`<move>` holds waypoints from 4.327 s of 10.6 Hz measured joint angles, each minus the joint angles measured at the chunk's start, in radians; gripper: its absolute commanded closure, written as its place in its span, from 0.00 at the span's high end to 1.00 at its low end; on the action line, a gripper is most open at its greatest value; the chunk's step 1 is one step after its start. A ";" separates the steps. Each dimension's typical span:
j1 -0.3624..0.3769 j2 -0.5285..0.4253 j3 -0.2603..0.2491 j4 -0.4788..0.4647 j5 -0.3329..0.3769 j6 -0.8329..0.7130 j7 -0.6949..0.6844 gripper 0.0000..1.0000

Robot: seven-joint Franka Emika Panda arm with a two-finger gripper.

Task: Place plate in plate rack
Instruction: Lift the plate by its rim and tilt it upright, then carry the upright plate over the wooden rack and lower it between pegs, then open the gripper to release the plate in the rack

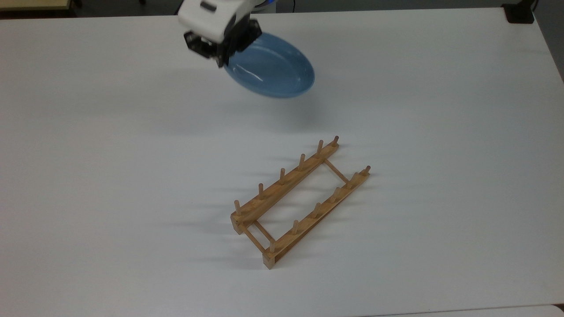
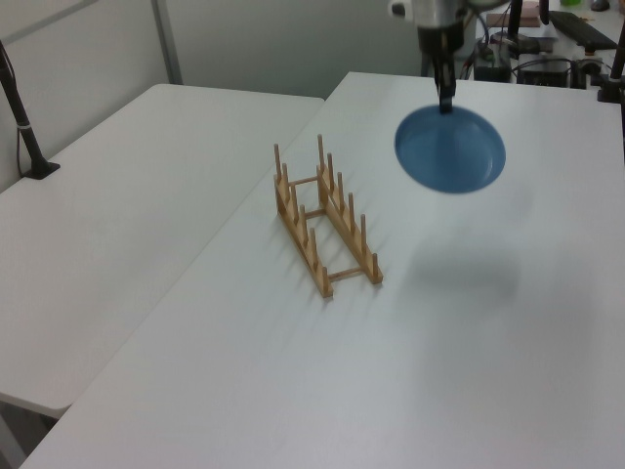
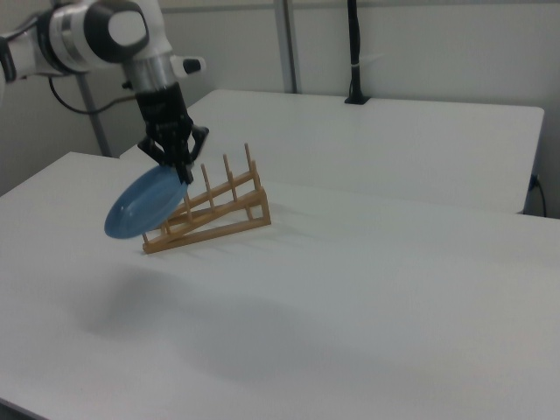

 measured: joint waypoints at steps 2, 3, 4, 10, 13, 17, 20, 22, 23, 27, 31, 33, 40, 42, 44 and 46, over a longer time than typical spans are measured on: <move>0.007 -0.007 0.000 0.070 0.000 -0.029 0.017 0.00; 0.007 -0.007 0.000 0.092 0.000 -0.029 0.069 0.00; 0.008 -0.007 0.003 0.106 0.000 0.000 0.146 0.00; 0.113 0.030 0.020 0.094 -0.247 0.360 0.688 0.00; 0.167 0.100 0.021 0.071 -0.458 0.440 0.856 0.00; 0.206 0.132 0.021 0.022 -0.599 0.472 0.926 0.00; 0.231 0.134 0.021 -0.010 -0.650 0.472 0.952 0.00; 0.233 0.135 0.021 -0.021 -0.680 0.472 0.970 0.00; 0.233 0.134 0.021 -0.022 -0.682 0.478 0.975 0.00; 0.233 0.134 0.021 -0.020 -0.689 0.488 0.973 0.00; 0.229 0.133 0.020 -0.020 -0.700 0.531 0.905 0.00; 0.228 0.133 0.019 -0.022 -0.729 0.534 0.875 0.00; 0.235 0.142 0.021 -0.062 -0.774 0.534 0.863 0.00; 0.238 0.153 0.021 -0.064 -0.791 0.534 0.868 0.50; 0.242 0.159 0.021 -0.065 -0.797 0.535 0.889 1.00; 0.247 0.159 0.021 -0.064 -0.797 0.536 0.944 1.00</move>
